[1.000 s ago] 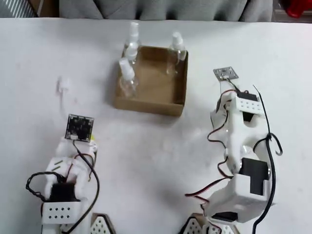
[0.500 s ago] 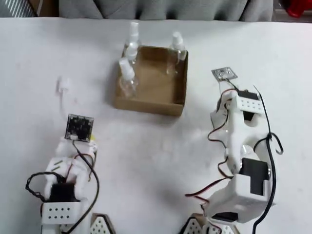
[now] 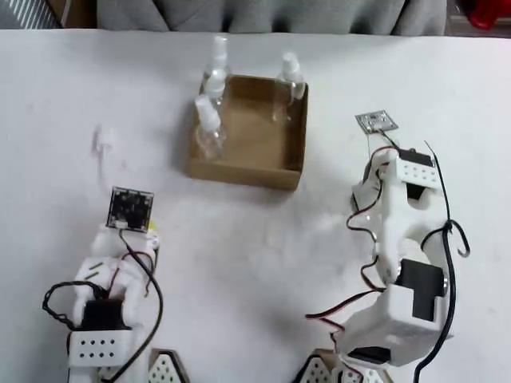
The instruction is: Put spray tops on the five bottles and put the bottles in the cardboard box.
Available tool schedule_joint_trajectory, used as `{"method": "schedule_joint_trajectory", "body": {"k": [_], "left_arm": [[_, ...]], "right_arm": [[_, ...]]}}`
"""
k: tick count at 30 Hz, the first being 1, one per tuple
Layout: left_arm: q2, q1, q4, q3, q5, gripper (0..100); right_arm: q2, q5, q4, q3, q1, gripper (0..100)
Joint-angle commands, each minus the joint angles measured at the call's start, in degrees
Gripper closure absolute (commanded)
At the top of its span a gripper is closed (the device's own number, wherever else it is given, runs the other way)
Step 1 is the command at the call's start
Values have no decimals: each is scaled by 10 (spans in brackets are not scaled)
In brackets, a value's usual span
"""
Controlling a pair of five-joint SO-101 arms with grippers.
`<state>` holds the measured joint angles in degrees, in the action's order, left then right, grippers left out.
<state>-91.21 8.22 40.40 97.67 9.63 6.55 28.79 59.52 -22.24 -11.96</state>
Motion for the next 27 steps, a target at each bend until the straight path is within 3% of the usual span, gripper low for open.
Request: {"method": "schedule_joint_trajectory", "body": {"k": [1,17,27], "left_arm": [[-2,4,-24,-4,7,980],[-2,4,-18,-4,7,980],[-2,4,-18,-4,7,980]], "right_arm": [[-24,4,6,26,-5,984],[-219,-25,111,7,-1,984],[-280,-25,116,-26,60,984]]}}
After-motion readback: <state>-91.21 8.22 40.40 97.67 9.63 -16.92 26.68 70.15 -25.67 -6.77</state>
